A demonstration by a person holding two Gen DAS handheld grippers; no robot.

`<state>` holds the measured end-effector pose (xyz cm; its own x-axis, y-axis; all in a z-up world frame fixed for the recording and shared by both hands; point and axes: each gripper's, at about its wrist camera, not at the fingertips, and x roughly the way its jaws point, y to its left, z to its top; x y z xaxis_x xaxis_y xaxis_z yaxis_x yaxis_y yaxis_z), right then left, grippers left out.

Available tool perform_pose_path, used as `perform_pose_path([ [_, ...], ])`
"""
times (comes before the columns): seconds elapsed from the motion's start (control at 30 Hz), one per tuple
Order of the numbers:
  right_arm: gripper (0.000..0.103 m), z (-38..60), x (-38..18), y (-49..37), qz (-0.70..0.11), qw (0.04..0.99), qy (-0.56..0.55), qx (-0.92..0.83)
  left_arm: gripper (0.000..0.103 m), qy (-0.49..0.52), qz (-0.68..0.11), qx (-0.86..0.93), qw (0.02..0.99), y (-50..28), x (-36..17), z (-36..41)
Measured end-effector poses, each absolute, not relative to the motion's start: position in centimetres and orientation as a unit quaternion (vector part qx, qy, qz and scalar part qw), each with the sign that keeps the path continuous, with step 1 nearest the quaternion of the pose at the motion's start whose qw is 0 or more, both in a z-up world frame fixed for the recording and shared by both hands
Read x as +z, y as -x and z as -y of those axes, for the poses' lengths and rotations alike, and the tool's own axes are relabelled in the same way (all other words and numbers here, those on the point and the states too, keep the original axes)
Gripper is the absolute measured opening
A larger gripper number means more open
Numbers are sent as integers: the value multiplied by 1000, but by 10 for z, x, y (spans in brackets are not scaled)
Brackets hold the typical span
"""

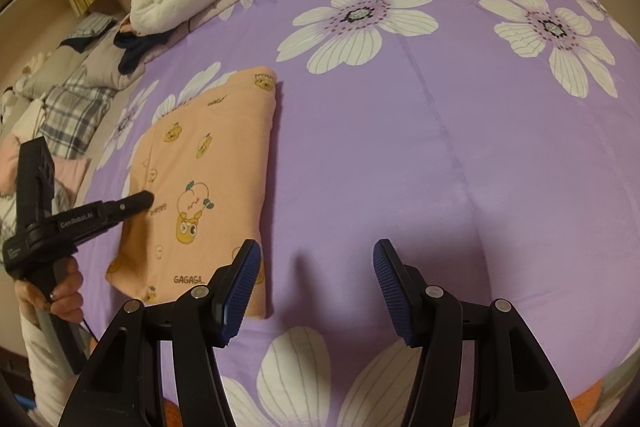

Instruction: Fold small clothes

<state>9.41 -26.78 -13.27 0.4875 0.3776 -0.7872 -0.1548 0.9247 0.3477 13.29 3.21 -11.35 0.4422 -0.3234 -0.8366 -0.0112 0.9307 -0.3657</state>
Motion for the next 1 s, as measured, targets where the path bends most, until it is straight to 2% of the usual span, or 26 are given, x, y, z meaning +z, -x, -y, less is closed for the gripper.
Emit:
perform_pose_path([
  [0.27,59,259,-134,-98,-485,852,-109,165,20,158,-518,-79,837,-120,-111,-34],
  [0.33,59,257,-135,-99,-487,850,-107,167,35,155,-519,-70,837,-115,-109,-35],
  [0.37,59,256,-135,-100,-487,850,-107,169,49,154,-518,-66,839,-113,-107,-36],
  [0.4,65,256,-134,-100,-486,850,-108,169,62,156,-512,-64,842,-109,-104,-38],
  [0.43,75,255,-133,-102,-483,852,-112,170,68,161,-506,-66,845,-108,-102,-39],
  [0.5,81,253,-130,-106,-476,854,-117,174,83,171,-499,-75,846,-106,-99,-41],
  [0.8,82,216,-144,-148,-489,836,-132,211,84,207,-529,-96,817,-110,-138,-27],
  [0.93,82,201,-154,-156,-498,827,-129,228,82,201,-522,-107,822,-112,-137,-18],
  [1.0,81,197,-155,-157,-492,830,-125,231,70,203,-522,-113,820,-113,-139,-13],
])
